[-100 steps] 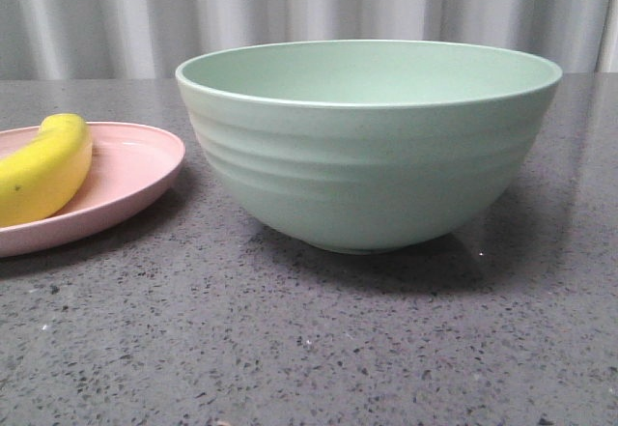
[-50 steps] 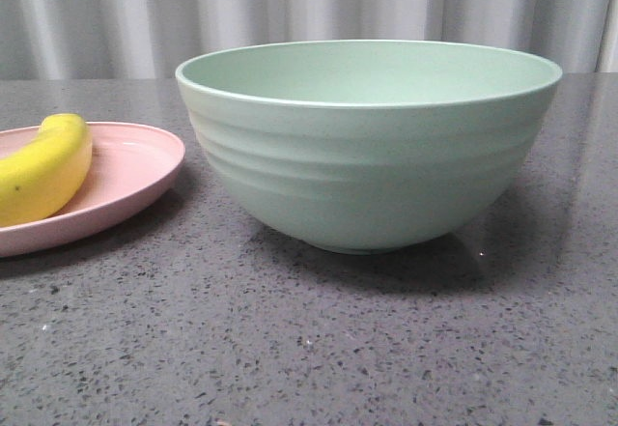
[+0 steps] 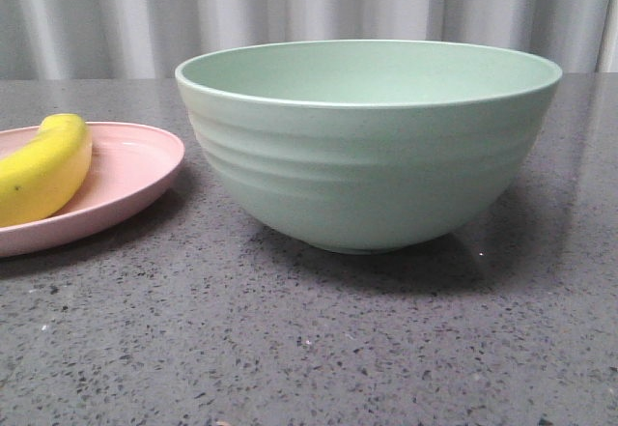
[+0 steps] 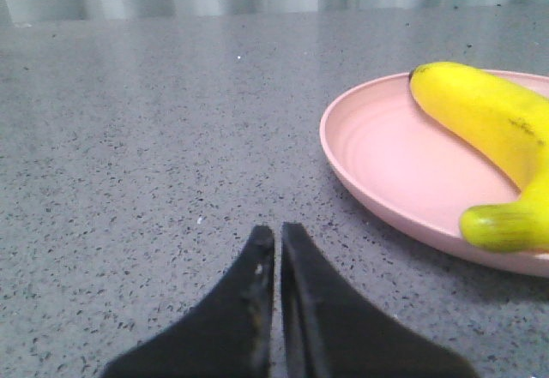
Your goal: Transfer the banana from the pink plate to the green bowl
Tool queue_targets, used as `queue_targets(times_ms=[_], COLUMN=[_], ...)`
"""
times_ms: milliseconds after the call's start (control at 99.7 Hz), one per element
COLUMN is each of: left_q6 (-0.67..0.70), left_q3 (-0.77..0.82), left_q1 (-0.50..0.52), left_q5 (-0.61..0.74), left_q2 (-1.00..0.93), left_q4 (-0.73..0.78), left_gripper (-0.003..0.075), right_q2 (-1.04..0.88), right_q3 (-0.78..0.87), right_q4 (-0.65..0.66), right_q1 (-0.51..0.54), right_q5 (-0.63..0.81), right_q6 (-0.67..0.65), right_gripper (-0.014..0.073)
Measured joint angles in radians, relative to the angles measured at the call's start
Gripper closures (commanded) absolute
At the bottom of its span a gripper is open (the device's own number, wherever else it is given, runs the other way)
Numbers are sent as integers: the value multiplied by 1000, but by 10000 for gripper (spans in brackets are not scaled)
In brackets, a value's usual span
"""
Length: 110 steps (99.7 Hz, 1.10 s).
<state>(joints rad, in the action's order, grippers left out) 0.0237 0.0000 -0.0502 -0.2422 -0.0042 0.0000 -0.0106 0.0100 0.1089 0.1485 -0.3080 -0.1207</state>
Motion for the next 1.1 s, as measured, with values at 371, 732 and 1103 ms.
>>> queue_targets(times_ms=[371, 732, 1103], left_q6=[0, 0, 0], left_q3=[0, 0, 0], left_q1=[0, 0, 0], left_q5=[19, 33, 37], left_q2=[0, 0, 0], left_q4=[-6, -6, -6], left_gripper=[741, 741, 741], right_q2=[0, 0, 0], right_q3=[0, 0, 0], right_q4=[0, 0, 0], right_q1=[0, 0, 0], right_q5=[117, 164, 166], right_q6=[0, 0, 0], right_gripper=[657, 657, 657])
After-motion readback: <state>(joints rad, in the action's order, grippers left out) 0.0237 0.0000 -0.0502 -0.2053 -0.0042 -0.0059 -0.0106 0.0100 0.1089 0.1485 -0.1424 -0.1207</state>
